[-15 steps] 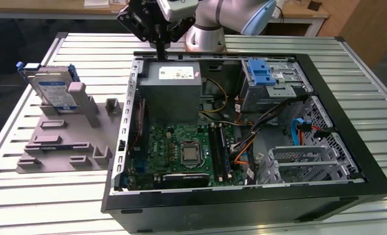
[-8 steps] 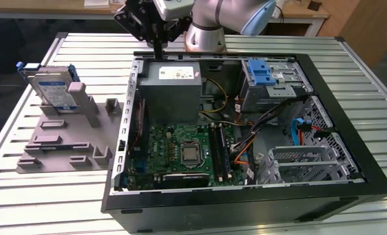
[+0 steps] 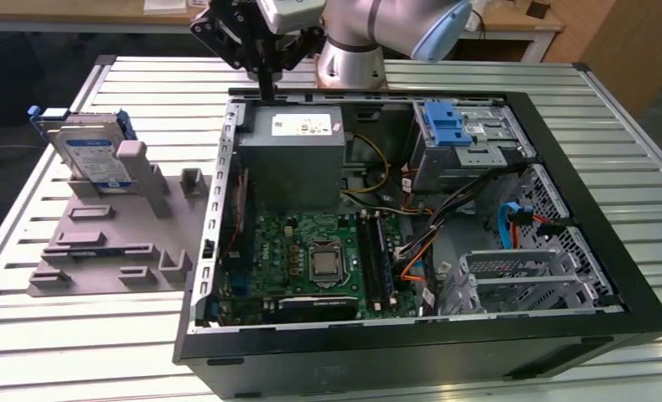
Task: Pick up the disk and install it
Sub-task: 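Reach for the disk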
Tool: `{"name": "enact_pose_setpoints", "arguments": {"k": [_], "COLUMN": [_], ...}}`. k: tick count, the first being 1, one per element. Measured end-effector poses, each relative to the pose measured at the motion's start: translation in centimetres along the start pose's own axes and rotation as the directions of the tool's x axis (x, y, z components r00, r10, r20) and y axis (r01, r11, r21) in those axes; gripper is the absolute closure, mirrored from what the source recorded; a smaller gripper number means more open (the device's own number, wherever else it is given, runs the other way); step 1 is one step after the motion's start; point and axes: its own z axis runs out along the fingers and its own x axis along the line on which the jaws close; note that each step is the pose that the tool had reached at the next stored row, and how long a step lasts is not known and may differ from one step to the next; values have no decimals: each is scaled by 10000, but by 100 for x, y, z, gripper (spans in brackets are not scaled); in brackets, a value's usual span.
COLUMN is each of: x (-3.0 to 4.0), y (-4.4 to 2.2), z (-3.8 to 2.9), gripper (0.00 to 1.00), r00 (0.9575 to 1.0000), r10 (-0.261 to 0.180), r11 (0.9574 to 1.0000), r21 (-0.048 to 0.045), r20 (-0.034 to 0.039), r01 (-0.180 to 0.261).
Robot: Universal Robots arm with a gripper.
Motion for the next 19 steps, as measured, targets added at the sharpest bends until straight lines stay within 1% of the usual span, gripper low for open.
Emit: {"name": "enact_pose_setpoints", "arguments": {"k": [19], "x": [120], "y": [54], "z": [3], "gripper": [89], "r00": [10000], "r10": [0], "r11": [10000], "r21": [0], "r20": [0], "r01": [0]}}
